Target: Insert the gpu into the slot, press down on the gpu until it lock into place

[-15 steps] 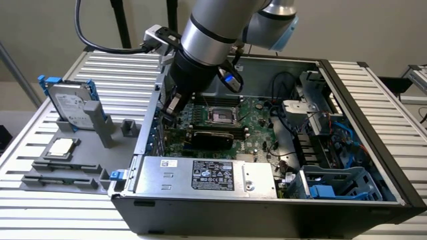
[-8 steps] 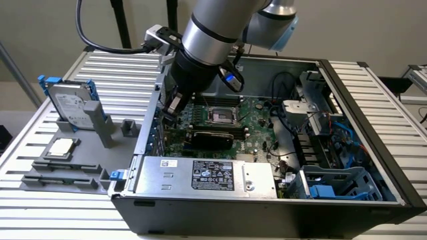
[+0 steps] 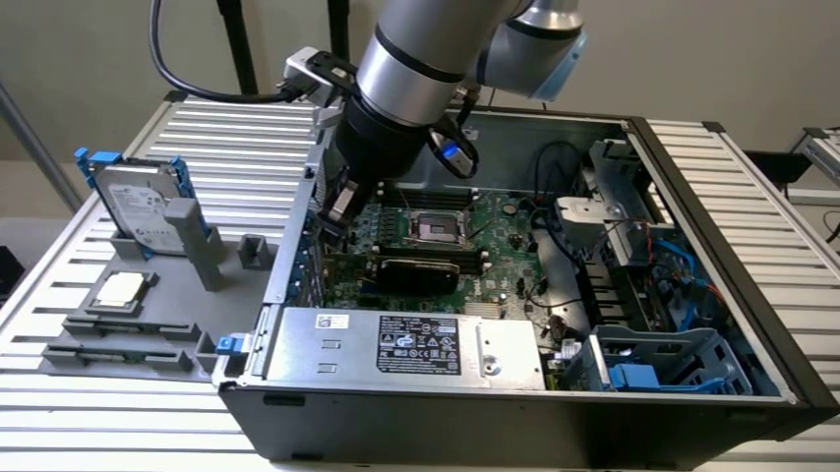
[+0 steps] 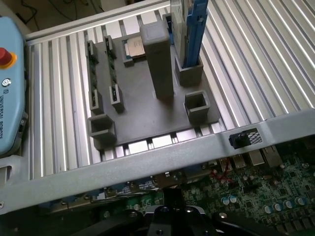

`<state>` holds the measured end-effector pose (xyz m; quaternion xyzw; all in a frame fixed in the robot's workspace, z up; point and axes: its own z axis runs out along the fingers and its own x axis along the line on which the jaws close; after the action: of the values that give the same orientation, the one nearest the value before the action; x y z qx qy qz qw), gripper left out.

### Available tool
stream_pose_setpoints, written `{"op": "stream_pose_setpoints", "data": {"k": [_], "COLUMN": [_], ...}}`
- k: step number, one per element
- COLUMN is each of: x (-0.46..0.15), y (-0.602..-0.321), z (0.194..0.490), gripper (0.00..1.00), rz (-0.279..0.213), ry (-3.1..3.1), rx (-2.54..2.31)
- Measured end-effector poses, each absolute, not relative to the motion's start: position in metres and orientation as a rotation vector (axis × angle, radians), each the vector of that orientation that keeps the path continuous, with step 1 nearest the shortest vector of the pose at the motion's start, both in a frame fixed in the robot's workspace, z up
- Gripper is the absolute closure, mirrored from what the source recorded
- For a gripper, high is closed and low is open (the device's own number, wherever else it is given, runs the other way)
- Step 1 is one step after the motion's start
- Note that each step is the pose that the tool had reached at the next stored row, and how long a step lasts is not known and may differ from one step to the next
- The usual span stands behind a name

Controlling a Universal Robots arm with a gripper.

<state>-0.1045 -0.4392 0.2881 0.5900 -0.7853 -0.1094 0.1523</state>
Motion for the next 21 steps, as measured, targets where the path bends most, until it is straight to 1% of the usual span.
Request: {"op": "stream_pose_setpoints", "data": {"k": [21], "x": [-0.1085], "y": [-0.4369], "z": [0.2894], "gripper": [0.89], "rz": [-0.313], "ry": [-2.253], "rx": [1.692]}}
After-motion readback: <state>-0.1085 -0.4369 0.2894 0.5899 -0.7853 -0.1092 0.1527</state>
